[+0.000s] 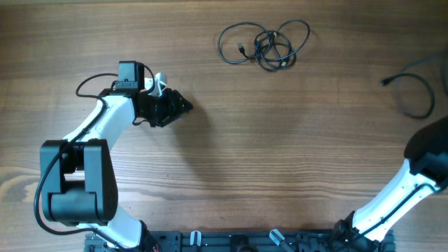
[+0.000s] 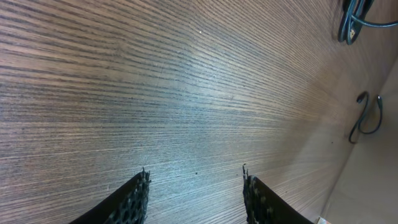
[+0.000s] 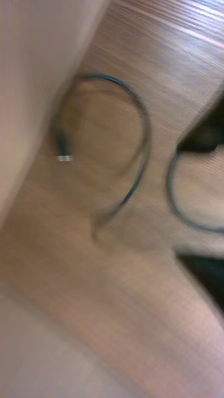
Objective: Untangle cables
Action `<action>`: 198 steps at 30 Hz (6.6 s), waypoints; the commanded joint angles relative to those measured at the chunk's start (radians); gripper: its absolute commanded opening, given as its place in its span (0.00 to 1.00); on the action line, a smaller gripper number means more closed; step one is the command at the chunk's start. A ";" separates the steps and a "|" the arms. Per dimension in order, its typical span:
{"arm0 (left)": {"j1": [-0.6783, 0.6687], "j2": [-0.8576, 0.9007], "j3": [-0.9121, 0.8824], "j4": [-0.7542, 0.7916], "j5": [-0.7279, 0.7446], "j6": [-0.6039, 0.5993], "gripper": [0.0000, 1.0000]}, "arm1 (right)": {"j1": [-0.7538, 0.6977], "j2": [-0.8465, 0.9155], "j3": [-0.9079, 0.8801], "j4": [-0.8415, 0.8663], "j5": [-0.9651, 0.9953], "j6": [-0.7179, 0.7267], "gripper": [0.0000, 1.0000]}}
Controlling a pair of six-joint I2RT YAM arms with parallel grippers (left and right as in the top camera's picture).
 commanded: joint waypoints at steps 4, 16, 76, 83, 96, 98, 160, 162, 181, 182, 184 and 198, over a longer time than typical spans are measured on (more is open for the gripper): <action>-0.010 -0.020 0.014 0.002 -0.007 0.006 0.46 | 0.005 0.073 -0.009 -0.160 -0.269 -0.002 1.00; -0.163 -0.032 0.019 0.055 -0.246 0.005 0.46 | 0.348 -0.063 -0.031 -0.148 -0.714 -0.268 0.98; -0.040 -0.358 0.131 -0.232 -0.458 -0.095 0.77 | 0.785 -0.060 -0.082 -0.294 -0.755 -0.415 0.75; -0.266 -0.233 0.131 -0.141 -0.449 -0.100 1.00 | 0.639 -0.068 -0.083 -0.263 -0.755 -0.359 0.80; -0.473 0.020 0.131 0.175 -0.447 -0.148 0.30 | 0.641 -0.068 -0.085 -0.280 -0.751 -0.356 0.83; -0.474 0.046 0.131 0.215 -0.456 -0.218 0.29 | 0.641 -0.068 -0.085 -0.285 -0.748 -0.355 0.83; -0.318 -0.159 0.134 0.277 0.123 -0.227 0.04 | 0.726 -0.068 -0.085 -0.338 -0.703 -0.349 0.89; -0.295 -0.161 0.134 0.277 0.194 -0.227 0.04 | 0.738 -0.068 -0.085 -0.338 -0.704 -0.336 0.89; -0.058 -0.160 0.133 0.433 0.648 -0.267 0.04 | 0.702 -0.192 -0.016 -0.227 -0.309 -0.160 0.04; -0.049 -0.160 0.133 0.385 0.606 -0.241 0.04 | 0.702 -0.224 -0.011 -0.221 -0.332 -0.175 0.04; -0.039 -0.160 0.133 0.284 0.504 -0.198 0.04 | 0.703 -0.294 -0.010 -0.216 -0.428 -0.210 0.04; -0.039 -0.160 0.133 -0.175 -0.324 -0.013 0.04 | 0.702 -0.420 -0.010 -0.266 -0.537 -0.218 0.04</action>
